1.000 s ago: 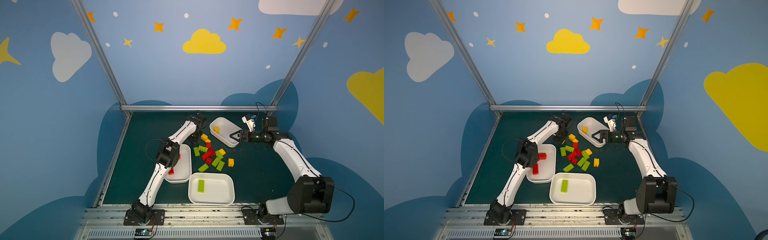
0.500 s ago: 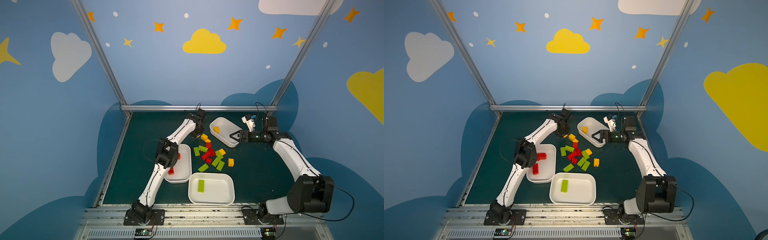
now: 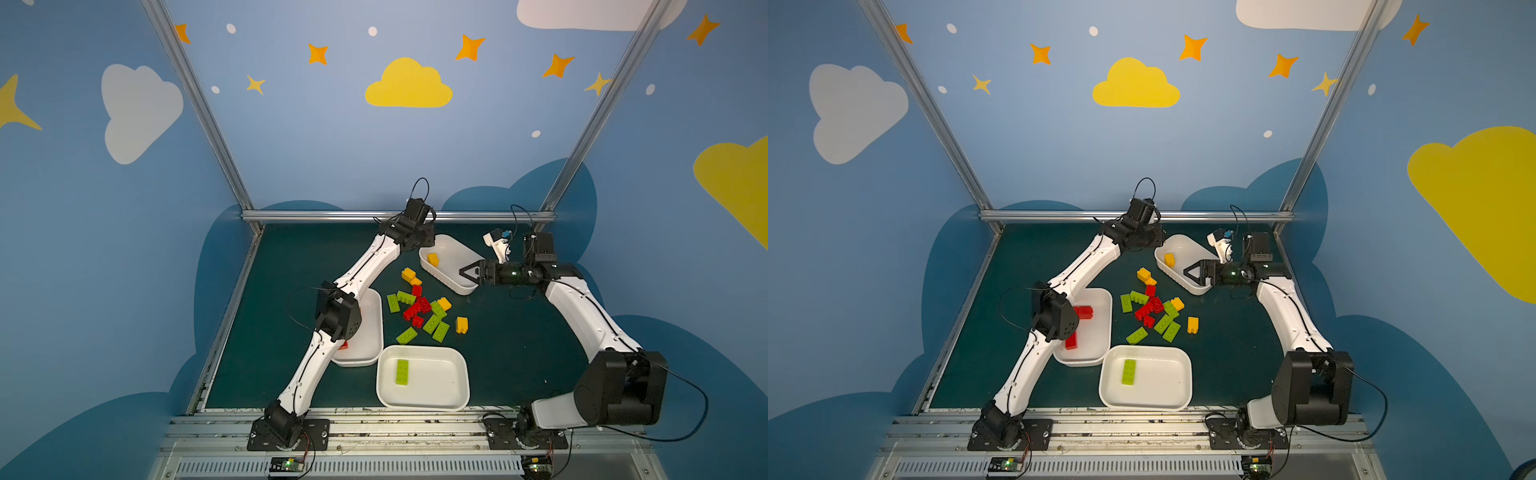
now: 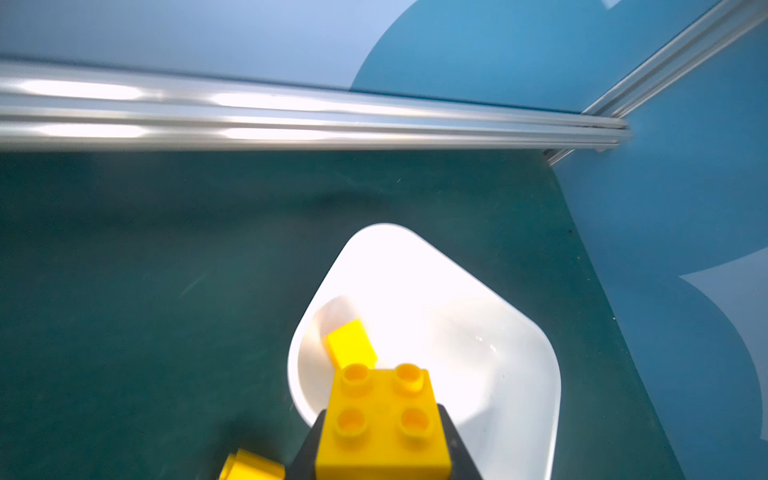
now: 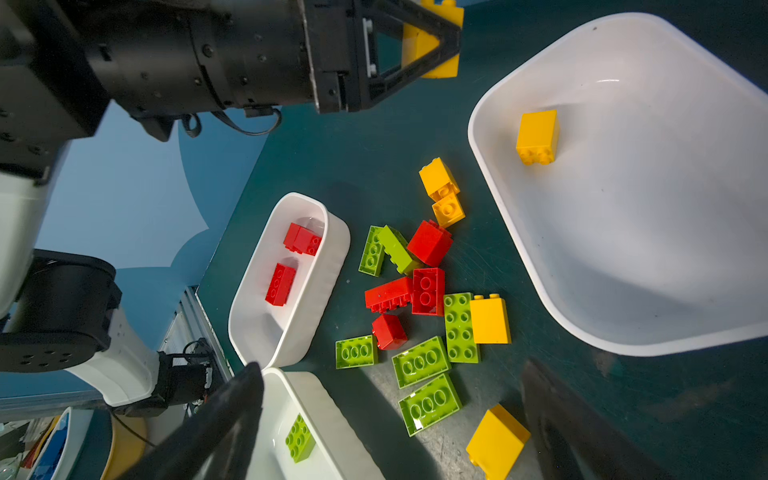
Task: Sort the legos into containers by color
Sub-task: 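Carry the yellow brick with the left gripper over the far tub and lower it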
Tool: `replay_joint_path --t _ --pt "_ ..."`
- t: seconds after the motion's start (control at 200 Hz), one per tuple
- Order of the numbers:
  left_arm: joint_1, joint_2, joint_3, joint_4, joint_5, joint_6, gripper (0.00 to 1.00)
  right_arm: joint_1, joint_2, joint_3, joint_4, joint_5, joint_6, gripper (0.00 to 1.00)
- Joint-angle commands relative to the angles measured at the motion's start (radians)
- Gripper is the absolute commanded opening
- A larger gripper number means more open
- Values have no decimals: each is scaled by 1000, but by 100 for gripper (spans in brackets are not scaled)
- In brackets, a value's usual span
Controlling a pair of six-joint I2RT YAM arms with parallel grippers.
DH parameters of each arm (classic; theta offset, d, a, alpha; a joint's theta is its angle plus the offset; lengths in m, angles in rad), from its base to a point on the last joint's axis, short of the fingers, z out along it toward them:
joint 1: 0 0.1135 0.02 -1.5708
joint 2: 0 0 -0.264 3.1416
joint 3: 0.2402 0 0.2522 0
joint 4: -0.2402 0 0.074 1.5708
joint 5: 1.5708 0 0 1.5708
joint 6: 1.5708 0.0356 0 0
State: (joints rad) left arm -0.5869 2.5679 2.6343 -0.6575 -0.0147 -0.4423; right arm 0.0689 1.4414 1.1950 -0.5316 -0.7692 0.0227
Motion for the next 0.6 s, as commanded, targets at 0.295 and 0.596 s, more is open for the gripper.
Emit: replay_joint_path --t 0.295,0.596 --pt "-5 160 -5 347 114 236 8 -3 -18 32 -26 5 -7 95" --pt "-10 152 -4 321 160 294 42 -2 -10 37 -29 6 -8 95"
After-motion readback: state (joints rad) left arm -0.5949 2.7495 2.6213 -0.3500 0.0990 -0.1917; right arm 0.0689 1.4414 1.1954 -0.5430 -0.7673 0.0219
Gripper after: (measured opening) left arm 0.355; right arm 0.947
